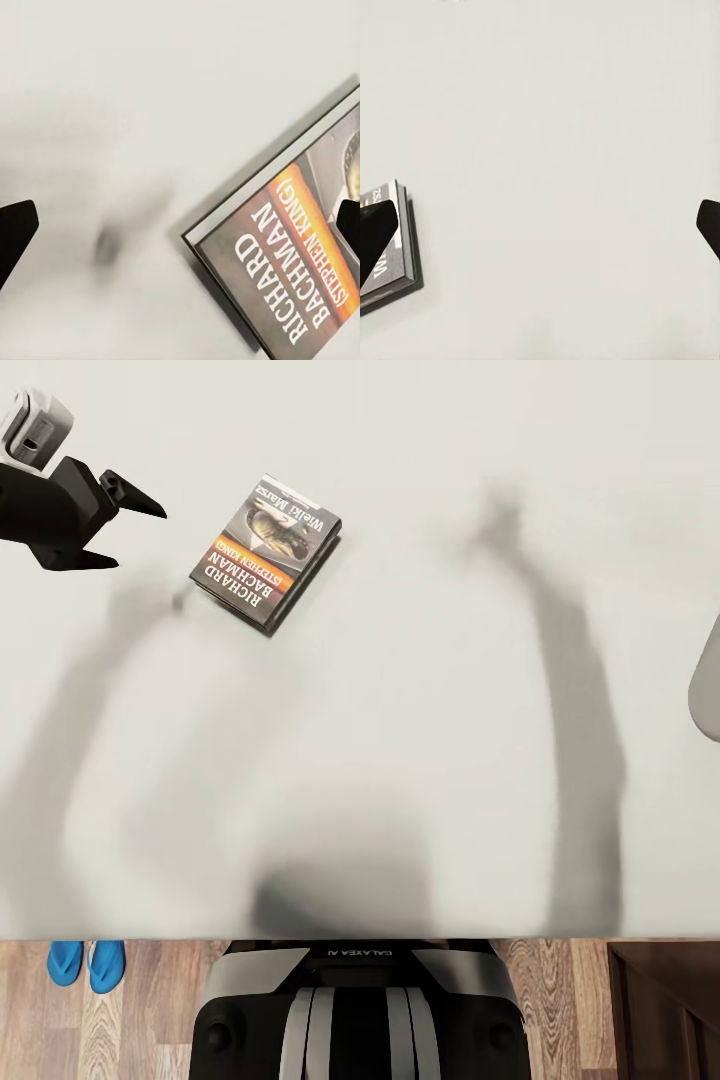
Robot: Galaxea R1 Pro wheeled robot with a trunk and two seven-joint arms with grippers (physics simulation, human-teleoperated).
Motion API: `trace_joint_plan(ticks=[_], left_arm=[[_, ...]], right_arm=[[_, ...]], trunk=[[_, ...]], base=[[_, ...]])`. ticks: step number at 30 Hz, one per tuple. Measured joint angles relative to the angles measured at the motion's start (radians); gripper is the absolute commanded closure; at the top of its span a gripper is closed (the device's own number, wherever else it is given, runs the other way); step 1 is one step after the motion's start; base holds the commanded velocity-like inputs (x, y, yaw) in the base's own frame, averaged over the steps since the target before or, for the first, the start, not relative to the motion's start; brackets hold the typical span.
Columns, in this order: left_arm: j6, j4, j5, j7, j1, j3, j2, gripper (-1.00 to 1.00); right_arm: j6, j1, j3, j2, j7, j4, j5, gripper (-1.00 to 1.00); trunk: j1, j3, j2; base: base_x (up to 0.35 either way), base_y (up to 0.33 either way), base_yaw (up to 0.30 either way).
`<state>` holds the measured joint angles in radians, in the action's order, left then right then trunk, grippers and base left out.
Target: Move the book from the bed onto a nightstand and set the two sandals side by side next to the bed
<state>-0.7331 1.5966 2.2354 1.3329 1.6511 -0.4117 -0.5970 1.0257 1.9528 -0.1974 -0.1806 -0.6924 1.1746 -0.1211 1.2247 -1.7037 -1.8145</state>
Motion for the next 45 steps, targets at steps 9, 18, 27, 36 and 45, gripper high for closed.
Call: trace_joint_plan(ticks=[9,18,27,36,45], left_arm=[[-0.015,-0.036,-0.003,-0.018,0.014,0.016,0.030,-1.00],[-0.015,-0.071,-0.010,-0.036,0.014,0.017,0.046,-1.00],[-0.023,-0.140,-0.110,-0.128,0.014,0.016,0.096,-1.00],[-0.027,-0.188,-0.167,-0.193,0.024,0.016,0.126,-1.00],[-0.030,-0.220,-0.285,-0.272,0.052,0.012,0.134,-1.00]], right_arm=[[0.015,0.040,-0.005,-0.029,0.002,0.036,0.003,-1.00],[0.015,0.040,-0.005,-0.038,0.000,0.150,0.003,-1.00],[0.015,0.038,-0.005,-0.067,-0.002,0.210,0.002,-1.00],[0.015,0.037,-0.003,-0.102,-0.003,0.228,-0.005,-1.00],[0.014,-0.025,-0.006,-0.156,-0.004,0.301,-0.006,-1.00]], trunk=[[0.000,0.000,0.000],[0.000,0.000,0.000],[0.000,0.000,0.000],[0.000,0.000,0.000],[0.000,0.000,0.000]], base=[[0.000,0.000,0.000],[0.000,0.000,0.000],[0.000,0.000,0.000],[0.000,0.000,0.000],[0.000,0.000,0.000]])
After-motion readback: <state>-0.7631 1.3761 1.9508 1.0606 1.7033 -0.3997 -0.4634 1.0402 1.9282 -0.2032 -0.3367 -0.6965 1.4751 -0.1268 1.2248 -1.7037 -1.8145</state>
